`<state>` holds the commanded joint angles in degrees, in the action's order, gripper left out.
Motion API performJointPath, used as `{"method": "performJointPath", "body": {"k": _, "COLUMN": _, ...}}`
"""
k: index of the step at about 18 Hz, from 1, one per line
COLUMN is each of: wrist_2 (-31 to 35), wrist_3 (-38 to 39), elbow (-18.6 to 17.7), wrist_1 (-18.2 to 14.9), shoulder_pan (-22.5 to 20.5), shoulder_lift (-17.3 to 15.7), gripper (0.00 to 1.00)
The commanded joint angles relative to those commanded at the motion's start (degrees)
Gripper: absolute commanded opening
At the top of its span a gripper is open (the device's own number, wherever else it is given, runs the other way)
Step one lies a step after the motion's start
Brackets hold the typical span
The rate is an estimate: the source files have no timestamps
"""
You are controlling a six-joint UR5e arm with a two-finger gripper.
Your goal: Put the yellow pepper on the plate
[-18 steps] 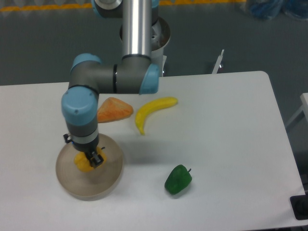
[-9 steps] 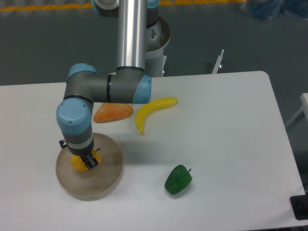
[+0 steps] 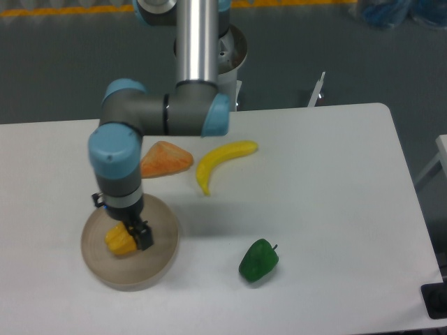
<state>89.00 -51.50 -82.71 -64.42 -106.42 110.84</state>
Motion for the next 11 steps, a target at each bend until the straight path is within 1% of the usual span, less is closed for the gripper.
{"method": "performJointPath", "body": {"k": 1, "wrist_2": 3.25, "wrist_3": -2.44, "elbow": 0.00, "wrist_1": -0.70, "shoulder_pan": -2.02, "shoulder_lift": -1.32, "gripper": 1.00}}
{"method": "performJointPath", "body": {"k": 2, "wrist_2": 4.06, "wrist_3": -4.38, "elbow": -0.17, "wrist_1": -0.79, "shoulder_pan": -2.56, "shoulder_lift": -1.85, "gripper": 1.00}}
{"method": "performJointPath", "body": {"k": 6, "wrist_2": 4.07, "wrist_3": -11.41, "elbow": -0.70, "wrist_1": -1.49, "shoulder_pan": -7.56, "shoulder_lift": -2.21, "gripper": 1.00}}
{"method": "performJointPath", "body": {"k": 8, "wrist_2": 3.72, "wrist_3": -16.42, "elbow": -0.96, "wrist_1": -2.02, "shoulder_pan": -11.33, "shoulder_lift": -2.21, "gripper": 1.00}}
{"method": "performJointPath", "body": {"k": 10, "wrist_2": 3.63, "wrist_3": -20.73, "elbow": -1.40, "wrist_1": -4.82, "shoulder_pan": -14.76, "shoulder_lift": -3.08, "gripper": 1.00}}
{"method": "performJointPath", "body": {"k": 11, "wrist_2": 3.55, "wrist_3": -25.01, "elbow": -2.10, "wrist_1": -6.75, "shoulder_pan": -16.87, "shoulder_lift": -3.35, "gripper": 1.00}}
